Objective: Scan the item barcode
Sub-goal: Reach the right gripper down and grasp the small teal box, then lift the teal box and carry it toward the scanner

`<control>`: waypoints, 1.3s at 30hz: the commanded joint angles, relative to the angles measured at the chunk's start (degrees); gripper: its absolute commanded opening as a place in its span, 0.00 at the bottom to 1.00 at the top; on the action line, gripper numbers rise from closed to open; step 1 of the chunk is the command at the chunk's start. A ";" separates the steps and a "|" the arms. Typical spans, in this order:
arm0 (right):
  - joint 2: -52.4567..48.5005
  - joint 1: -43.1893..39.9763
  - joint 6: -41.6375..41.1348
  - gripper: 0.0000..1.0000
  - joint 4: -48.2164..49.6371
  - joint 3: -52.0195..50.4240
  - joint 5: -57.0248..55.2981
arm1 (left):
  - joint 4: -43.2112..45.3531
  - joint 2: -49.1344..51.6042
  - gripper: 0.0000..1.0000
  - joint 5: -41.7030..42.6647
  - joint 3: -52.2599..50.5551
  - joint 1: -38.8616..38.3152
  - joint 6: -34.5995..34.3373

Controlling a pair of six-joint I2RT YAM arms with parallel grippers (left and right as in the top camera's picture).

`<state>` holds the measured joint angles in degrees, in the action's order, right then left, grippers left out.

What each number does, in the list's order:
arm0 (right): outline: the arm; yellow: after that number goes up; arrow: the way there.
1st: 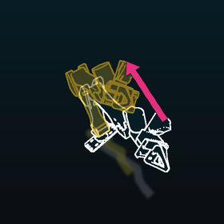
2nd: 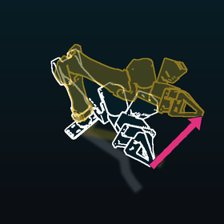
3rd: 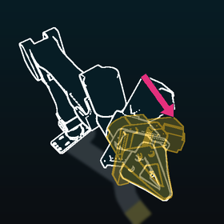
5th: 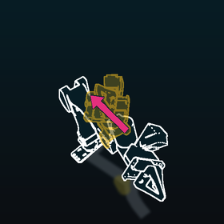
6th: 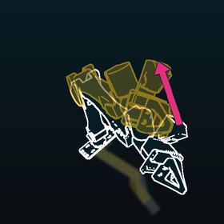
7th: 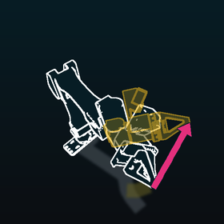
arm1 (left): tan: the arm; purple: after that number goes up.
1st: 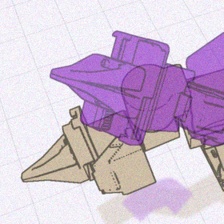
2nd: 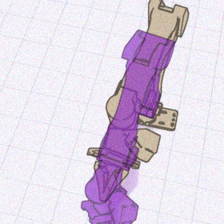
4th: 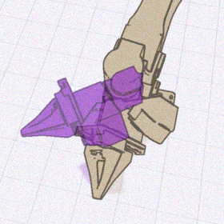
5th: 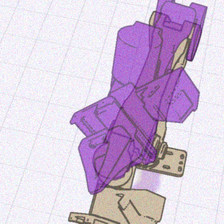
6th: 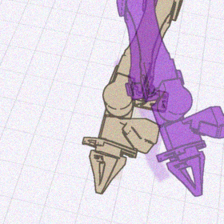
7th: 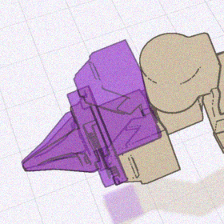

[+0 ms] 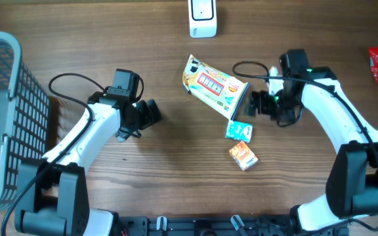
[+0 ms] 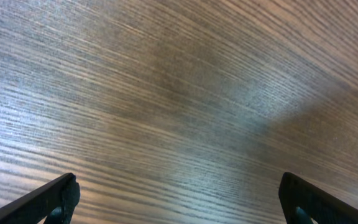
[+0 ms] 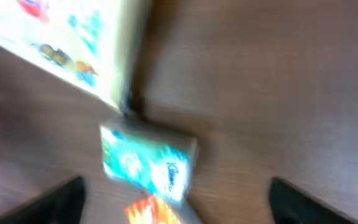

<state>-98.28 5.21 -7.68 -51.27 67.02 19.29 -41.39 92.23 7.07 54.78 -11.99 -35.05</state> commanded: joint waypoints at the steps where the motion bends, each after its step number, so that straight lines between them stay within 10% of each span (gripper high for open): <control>1: -1.55 0.09 14.29 0.98 4.68 -0.48 7.50 | -0.02 -0.37 1.00 -0.55 0.61 0.26 0.26; 7: -7.87 0.09 18.40 0.65 9.99 -3.69 16.98 | 0.00 -0.37 1.00 -0.55 0.61 0.26 0.26; 15: -10.25 0.09 14.60 0.45 -3.91 -3.78 16.17 | -0.02 -0.37 1.00 -0.55 0.61 0.26 0.26; 26: -10.27 0.09 8.98 0.60 -1.05 -3.78 9.07 | -0.02 -0.37 1.00 -0.55 0.61 0.26 0.26; 39: -10.27 0.09 9.01 0.42 8.07 -12.37 18.82 | -0.02 -0.37 1.00 -0.55 0.61 0.26 0.26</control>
<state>-107.31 5.17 1.34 -43.33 56.01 39.03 -41.39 92.23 7.07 54.78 -11.99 -35.05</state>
